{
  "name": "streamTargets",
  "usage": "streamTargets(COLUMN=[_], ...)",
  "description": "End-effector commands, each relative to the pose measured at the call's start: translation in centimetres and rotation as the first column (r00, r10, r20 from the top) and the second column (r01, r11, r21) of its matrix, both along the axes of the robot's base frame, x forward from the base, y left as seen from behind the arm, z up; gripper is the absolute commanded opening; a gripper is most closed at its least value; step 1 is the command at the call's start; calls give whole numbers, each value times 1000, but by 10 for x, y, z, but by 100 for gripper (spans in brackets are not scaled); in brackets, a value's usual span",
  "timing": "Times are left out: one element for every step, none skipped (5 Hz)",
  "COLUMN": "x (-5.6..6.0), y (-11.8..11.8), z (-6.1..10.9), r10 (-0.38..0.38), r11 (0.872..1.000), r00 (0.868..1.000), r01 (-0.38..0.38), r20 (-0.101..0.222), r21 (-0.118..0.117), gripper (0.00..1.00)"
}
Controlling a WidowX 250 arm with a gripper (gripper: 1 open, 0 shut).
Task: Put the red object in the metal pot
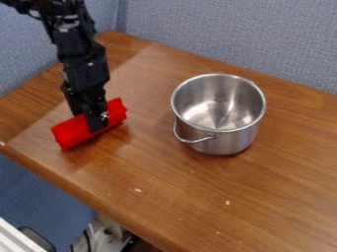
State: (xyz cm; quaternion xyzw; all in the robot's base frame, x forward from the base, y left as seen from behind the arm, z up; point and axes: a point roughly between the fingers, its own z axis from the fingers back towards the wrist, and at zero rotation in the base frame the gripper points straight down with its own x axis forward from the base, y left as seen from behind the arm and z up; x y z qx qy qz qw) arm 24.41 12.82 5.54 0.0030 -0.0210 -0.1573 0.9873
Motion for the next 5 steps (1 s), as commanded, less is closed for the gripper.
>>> streamTargets(x=[5, 11, 25, 43, 62], y=[-9, -41, -68, -97, -134], z=[32, 52, 70, 75, 79], r10=[-2, 41, 40, 33, 37], r11=[1000, 999, 999, 999, 999], r00=[998, 995, 992, 995, 995], r01=[1, -41, -37, -30, -34], r20=[62, 86, 117, 98, 90], r21=[21, -5, -29, -24, -28], gripper=[0, 0, 0, 0, 0])
